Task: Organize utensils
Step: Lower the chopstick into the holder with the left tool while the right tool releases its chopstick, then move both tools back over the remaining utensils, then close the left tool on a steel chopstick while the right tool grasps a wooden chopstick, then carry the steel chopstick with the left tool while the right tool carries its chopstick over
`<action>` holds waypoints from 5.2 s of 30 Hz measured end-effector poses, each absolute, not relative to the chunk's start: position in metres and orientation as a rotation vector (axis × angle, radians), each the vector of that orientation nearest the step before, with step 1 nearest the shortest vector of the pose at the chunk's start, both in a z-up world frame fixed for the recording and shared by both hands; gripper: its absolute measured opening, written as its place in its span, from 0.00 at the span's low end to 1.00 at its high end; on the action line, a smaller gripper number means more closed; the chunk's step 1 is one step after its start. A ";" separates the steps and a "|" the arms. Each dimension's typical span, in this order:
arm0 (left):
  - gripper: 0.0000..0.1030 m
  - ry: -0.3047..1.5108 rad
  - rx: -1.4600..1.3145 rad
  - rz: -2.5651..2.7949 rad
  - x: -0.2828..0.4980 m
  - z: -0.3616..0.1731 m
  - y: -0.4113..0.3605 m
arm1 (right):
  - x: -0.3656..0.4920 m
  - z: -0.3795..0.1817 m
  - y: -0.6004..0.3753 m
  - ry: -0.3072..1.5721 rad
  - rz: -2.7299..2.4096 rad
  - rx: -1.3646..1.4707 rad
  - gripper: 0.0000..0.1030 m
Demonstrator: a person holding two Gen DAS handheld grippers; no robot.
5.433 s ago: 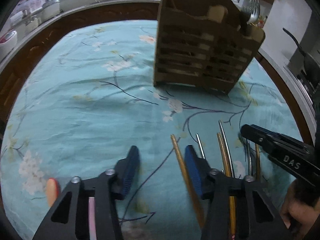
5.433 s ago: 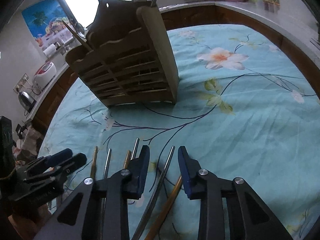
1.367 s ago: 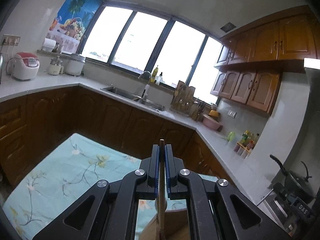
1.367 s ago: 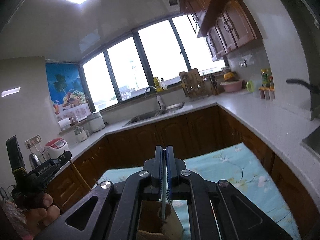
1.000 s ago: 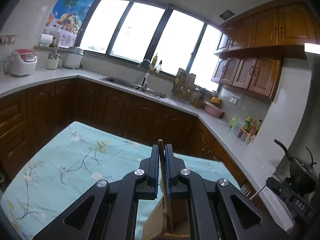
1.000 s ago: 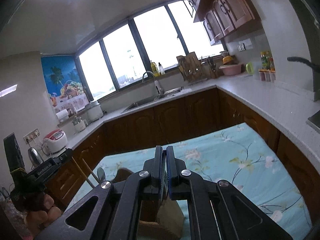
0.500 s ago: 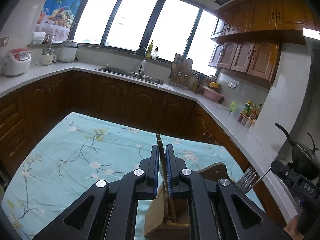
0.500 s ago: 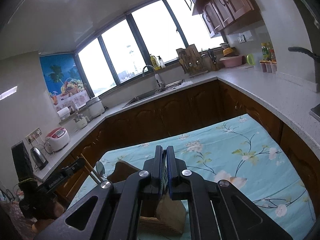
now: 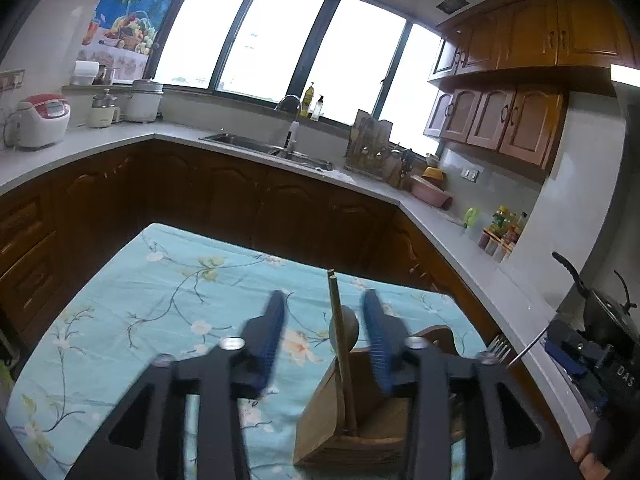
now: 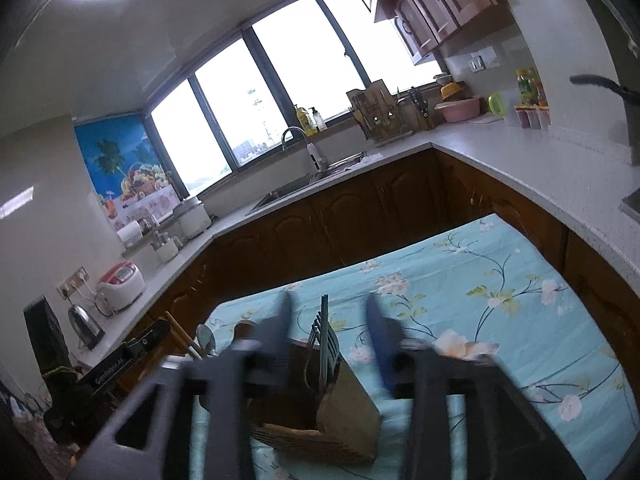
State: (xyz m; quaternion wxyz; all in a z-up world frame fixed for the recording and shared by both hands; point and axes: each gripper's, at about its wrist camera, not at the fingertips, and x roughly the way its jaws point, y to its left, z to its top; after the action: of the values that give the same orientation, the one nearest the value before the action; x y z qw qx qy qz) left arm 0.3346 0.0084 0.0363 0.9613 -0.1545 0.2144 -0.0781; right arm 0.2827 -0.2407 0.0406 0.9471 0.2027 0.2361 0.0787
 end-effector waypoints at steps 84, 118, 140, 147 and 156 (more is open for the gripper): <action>0.86 0.891 -0.072 -0.176 0.214 -0.018 -0.025 | 0.155 -0.060 -0.213 0.888 0.057 0.305 0.64; 0.17 1.073 -0.058 -0.347 0.272 -0.070 -0.041 | 0.193 -0.102 -0.187 1.047 0.099 0.182 0.28; 0.02 1.039 0.092 -0.311 0.259 -0.059 -0.068 | 0.201 -0.102 -0.180 1.072 0.123 0.115 0.05; 0.02 0.959 0.001 -0.344 0.234 -0.017 -0.042 | 0.188 -0.073 -0.191 1.017 0.174 0.248 0.04; 0.02 0.850 -0.082 -0.370 0.196 0.037 -0.007 | 0.172 -0.012 -0.195 0.881 0.209 0.283 0.04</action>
State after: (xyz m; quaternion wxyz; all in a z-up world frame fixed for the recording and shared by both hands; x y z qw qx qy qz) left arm 0.1960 -0.0066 0.0374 0.8938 -0.0395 0.4096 -0.1784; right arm 0.1724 -0.1947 -0.0124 0.8896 0.1363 0.4241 0.1006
